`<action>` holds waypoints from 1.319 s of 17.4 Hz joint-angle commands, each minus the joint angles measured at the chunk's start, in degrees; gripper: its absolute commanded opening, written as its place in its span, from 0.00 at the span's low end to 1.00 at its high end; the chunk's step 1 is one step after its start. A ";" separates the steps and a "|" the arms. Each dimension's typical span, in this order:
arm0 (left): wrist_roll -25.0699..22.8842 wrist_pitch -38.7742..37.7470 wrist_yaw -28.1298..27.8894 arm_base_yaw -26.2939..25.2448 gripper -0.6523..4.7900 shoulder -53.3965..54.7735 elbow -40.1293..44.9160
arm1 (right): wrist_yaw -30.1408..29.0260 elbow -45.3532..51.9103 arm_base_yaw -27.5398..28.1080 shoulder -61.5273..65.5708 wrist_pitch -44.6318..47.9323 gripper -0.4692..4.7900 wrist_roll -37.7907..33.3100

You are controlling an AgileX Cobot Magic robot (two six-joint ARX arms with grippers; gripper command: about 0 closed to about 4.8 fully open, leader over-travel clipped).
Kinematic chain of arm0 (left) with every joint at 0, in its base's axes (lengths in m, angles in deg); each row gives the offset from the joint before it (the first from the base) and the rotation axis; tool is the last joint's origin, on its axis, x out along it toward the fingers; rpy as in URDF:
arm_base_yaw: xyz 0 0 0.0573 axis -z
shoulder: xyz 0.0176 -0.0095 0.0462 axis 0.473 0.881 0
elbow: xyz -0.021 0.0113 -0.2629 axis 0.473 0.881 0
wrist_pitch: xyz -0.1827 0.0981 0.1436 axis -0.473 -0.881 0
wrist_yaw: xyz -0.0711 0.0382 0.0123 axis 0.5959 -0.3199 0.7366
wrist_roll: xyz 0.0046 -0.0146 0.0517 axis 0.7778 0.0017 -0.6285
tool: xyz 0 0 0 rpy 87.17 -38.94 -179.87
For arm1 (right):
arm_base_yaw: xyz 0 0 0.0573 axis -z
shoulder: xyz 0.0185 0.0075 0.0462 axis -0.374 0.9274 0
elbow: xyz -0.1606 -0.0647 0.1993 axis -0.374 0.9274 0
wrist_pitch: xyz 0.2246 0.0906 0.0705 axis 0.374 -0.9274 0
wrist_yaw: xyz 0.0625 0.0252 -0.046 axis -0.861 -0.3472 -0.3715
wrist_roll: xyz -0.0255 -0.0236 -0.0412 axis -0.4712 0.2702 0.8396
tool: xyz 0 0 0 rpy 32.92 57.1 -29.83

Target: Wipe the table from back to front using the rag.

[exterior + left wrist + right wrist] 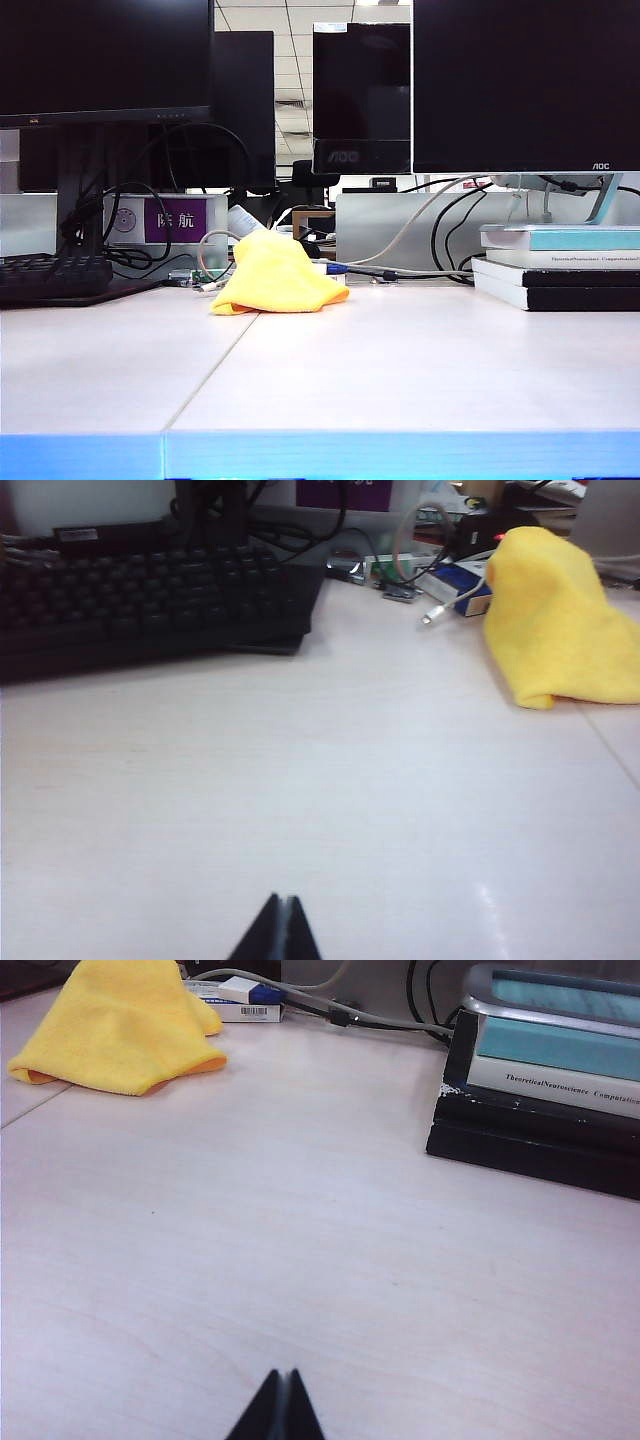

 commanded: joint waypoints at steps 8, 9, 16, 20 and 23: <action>0.33 -1.01 0.48 -0.09 0.12 0.00 0.13 | 2.01 1.53 8.37 -0.07 4.42 0.09 -0.13; 0.33 -1.01 0.48 -0.09 0.12 0.00 0.13 | 1.46 1.53 10.95 -0.09 4.33 0.09 -0.13; 0.33 -1.01 0.48 -0.09 0.12 0.00 0.13 | -1.53 1.53 21.86 -0.07 3.61 0.09 -5.92; 0.33 -1.01 0.50 -0.09 0.12 0.00 0.13 | -1.51 1.53 21.79 -0.09 3.74 0.09 -5.95; 0.33 -1.01 0.48 -0.09 0.12 0.00 0.13 | -1.42 1.53 21.79 -0.07 3.74 0.09 -5.95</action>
